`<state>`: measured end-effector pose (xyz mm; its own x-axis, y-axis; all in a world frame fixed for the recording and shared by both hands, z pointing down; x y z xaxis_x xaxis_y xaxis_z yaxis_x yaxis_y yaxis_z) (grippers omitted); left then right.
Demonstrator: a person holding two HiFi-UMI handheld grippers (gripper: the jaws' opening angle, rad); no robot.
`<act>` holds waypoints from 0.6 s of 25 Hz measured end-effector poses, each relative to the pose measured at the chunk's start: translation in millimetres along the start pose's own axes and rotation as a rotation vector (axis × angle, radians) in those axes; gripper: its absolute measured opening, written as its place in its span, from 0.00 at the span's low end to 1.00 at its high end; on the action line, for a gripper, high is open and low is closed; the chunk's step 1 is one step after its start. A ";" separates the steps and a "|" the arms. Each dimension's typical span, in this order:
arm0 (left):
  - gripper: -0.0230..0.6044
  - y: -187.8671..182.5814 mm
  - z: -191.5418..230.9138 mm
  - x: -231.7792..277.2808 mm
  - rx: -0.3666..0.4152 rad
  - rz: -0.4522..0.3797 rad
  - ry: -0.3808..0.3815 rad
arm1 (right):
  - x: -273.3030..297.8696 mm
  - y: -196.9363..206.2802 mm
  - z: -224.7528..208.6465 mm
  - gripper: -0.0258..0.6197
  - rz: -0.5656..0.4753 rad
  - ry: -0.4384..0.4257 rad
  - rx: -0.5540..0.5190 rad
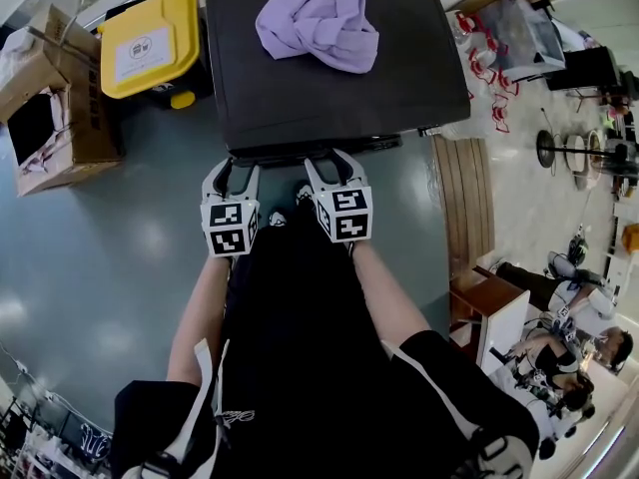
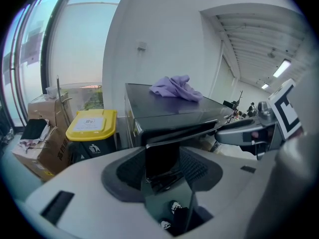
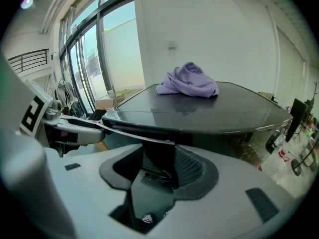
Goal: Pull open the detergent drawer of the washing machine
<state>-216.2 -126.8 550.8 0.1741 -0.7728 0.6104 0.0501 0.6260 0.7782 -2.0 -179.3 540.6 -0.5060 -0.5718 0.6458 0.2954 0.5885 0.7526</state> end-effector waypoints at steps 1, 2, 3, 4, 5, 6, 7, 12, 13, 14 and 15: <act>0.38 0.3 0.4 -0.4 0.001 0.000 0.004 | -0.2 0.7 0.1 0.35 -0.002 -0.002 -0.005; 0.38 0.7 0.9 -0.4 0.001 -0.002 0.009 | -0.1 1.4 -0.1 0.35 -0.005 -0.006 -0.014; 0.38 1.3 1.7 0.1 0.000 -0.006 0.018 | 0.0 2.2 -0.8 0.36 -0.010 -0.011 -0.024; 0.38 2.0 2.8 0.9 -0.003 -0.012 0.031 | 0.1 3.1 -2.0 0.36 -0.016 -0.018 -0.037; 0.38 2.8 4.3 1.8 -0.010 -0.018 0.046 | 0.2 3.8 -3.3 0.36 -0.021 -0.028 -0.051; 0.38 3.7 6.1 2.7 -0.020 -0.022 0.063 | 0.4 4.3 -4.4 0.36 -0.024 -0.042 -0.062; 0.38 4.6 8.2 3.5 -0.030 -0.026 0.081 | 1.3 4.7 -5.1 0.37 -0.022 -0.059 -0.072; 0.38 9.6 19.7 12.4 -0.059 -0.032 0.181 | 15.1 8.0 -8.3 0.50 0.027 -0.125 -0.123; 0.38 9.9 21.9 14.2 -0.065 -0.027 0.198 | 17.3 7.7 -9.1 0.50 0.031 -0.132 -0.130; 0.38 9.8 22.7 15.5 -0.066 -0.024 0.211 | 18.8 7.0 -10.3 0.51 0.034 -0.136 -0.134; 0.38 9.3 22.0 16.2 -0.061 -0.023 0.218 | 19.8 6.0 -11.6 0.51 0.041 -0.138 -0.134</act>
<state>-234.5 -135.8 571.2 0.3799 -0.7500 0.5414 0.1150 0.6191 0.7769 -0.8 -193.7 559.4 -0.5952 -0.4596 0.6591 0.4188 0.5225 0.7427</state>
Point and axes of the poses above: the fingertips, and each gripper's own axes: x forward along the fingers, z to its left, y out of its underside, the point moved 10 cm from there along -x, backward along the fingers, and after that the axes turned 2 degrees about -y, right-handed, at the moved point
